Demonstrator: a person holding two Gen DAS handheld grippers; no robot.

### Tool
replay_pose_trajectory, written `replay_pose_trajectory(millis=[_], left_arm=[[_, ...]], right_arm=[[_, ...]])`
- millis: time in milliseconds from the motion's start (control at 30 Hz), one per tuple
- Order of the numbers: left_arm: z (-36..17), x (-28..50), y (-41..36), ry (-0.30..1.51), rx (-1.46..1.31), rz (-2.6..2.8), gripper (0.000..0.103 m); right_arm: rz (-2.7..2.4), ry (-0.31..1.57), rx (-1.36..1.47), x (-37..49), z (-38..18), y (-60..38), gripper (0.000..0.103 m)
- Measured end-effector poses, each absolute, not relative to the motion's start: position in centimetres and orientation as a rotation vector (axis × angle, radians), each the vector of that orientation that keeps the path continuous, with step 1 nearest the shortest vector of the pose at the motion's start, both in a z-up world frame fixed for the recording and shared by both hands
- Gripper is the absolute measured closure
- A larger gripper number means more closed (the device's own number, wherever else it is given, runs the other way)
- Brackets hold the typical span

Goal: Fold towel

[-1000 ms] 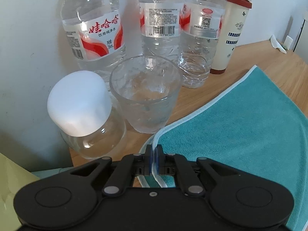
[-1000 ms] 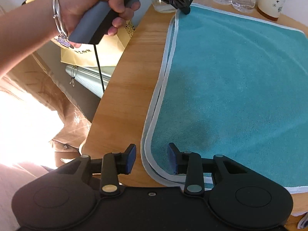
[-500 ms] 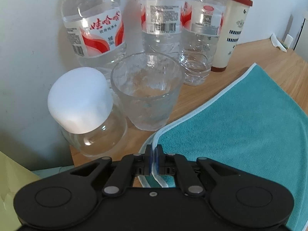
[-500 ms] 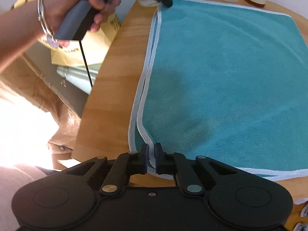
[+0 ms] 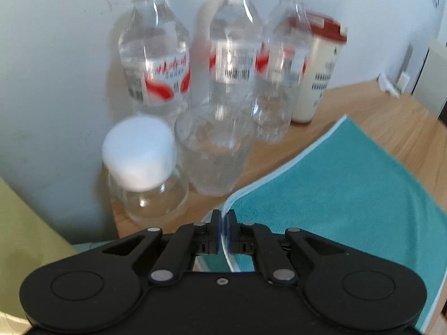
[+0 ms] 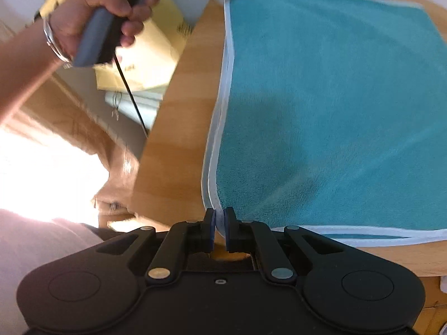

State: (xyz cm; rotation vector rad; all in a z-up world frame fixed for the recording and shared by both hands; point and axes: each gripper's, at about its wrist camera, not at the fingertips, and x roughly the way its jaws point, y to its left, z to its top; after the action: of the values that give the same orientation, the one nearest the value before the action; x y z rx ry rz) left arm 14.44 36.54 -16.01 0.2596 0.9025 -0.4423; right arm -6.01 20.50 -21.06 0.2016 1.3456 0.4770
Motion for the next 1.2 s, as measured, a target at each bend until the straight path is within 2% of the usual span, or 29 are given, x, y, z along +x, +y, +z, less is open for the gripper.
replay_pose_trajectory(millis=[133,200,267,433,667,800,867,933,1200], left_arm=[[-18.0,14.3,37.1,0.947,0.272,-0.418,0.1],[-18.6,14.5,37.1,0.961,0.279,-0.409,0.1],[-19.0,14.9,37.1,0.965,0.286,-0.394,0.099],[-19.1,15.8,37.2,0.965,0.269,-0.373,0.099],[-19.3,15.8,37.1,0.963,0.292,-0.373,0.099],[-19.4,15.9,37.1,0.965,0.303,-0.367,0.098],[-19.4,16.0,36.9,0.963,0.31,-0.361,0.098],[-19.4,16.0,36.9,0.962,0.315,-0.358,0.098],[-19.5,16.4,36.2,0.945,0.358,-0.33,0.098]], right_arm=[[0.487,1.349,0.2,-6.3,-21.7,20.1,0.094],[0.49,1.362,0.211,-6.3,-21.5,19.8,0.09],[0.491,1.347,0.223,-6.5,-20.9,19.2,0.079],[0.47,1.28,0.284,-6.9,-19.2,16.2,0.072],[0.011,1.139,0.356,-6.7,-20.0,5.9,0.072],[-0.163,1.131,0.405,-7.2,-21.4,1.9,0.072],[-0.22,1.126,0.378,-7.5,-21.9,1.3,0.074],[-0.229,1.12,0.366,-7.9,-22.3,1.3,0.08],[-0.241,1.157,0.27,-8.5,-22.7,1.7,0.084]])
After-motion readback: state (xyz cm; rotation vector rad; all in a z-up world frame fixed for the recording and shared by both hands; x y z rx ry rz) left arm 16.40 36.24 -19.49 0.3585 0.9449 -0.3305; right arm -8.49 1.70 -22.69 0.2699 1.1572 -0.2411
